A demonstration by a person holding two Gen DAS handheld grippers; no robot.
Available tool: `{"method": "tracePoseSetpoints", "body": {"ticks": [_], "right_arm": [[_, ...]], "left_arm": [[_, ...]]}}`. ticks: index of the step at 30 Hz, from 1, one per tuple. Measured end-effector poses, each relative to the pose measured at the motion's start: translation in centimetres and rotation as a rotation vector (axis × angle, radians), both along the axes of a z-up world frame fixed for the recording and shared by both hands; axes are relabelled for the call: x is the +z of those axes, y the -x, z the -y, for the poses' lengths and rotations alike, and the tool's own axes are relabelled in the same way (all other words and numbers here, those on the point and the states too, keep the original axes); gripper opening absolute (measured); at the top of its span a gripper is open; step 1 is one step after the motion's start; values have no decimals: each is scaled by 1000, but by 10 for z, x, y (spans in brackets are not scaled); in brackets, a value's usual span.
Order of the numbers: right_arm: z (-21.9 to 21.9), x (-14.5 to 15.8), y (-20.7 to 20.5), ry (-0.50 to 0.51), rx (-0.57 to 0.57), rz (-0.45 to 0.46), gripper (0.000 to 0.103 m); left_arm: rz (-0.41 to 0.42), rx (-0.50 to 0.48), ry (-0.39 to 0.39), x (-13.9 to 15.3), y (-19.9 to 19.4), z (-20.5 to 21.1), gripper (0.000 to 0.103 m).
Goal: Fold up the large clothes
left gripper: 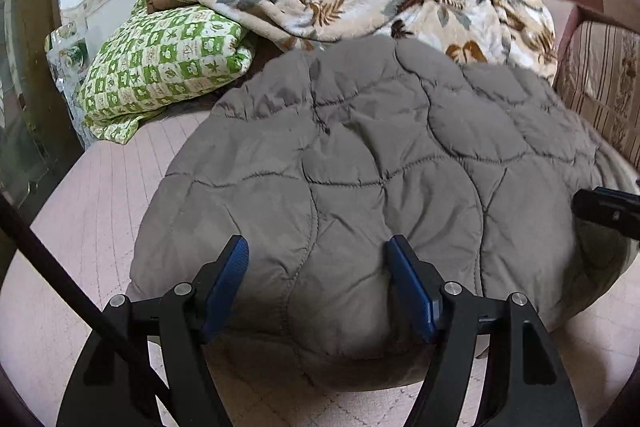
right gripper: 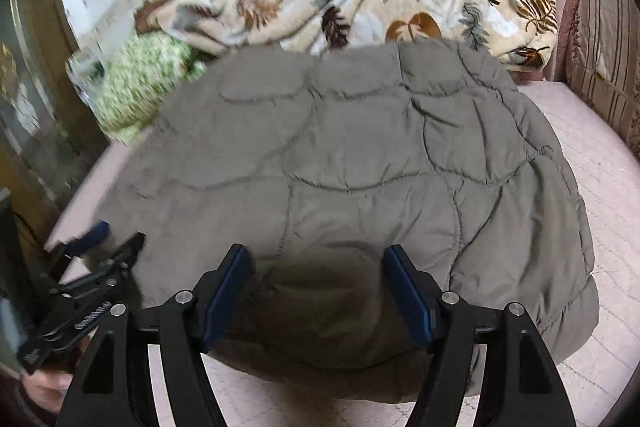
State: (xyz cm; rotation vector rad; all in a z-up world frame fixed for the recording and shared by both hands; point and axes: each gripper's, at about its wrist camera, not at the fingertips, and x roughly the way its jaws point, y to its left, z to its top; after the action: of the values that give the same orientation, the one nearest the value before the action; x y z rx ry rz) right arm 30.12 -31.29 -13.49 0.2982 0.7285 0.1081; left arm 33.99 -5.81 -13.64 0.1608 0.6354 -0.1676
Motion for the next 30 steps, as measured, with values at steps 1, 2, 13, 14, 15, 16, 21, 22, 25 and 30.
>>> {"method": "tracePoseSetpoints", "body": {"ticks": [1,2,13,14,15,16,21,22,25,30], "right_arm": [[4,2,1,-37,9,11,75],[10,5,4,-101,23,31,75],[28,8,11,-718,271,112,95],[28,7,10,-764,285,116,95],[27,5,8,-799,297,113,95],[26,4,6,-836,312,107,96],[26,-3,2,-964,367,84,96],[25,-4,1,-1001,391,82,96],[22,-3,2,-1092,468,86,96],[7,9,8,-1085,571,102,97]], "left_arm": [[-5,1,8,-1,-1,-1,71],[-9,4,11,-1,-1,-2,71],[-7,0,6,0,-1,1,71],[-7,0,6,0,0,1,71],[-6,0,4,0,-1,1,71],[-5,0,2,0,0,1,71],[-5,-1,2,0,-1,1,72],[-4,-1,0,0,-1,1,72],[-3,0,-1,0,-1,1,72],[-3,-1,-1,0,-1,1,72]]}}
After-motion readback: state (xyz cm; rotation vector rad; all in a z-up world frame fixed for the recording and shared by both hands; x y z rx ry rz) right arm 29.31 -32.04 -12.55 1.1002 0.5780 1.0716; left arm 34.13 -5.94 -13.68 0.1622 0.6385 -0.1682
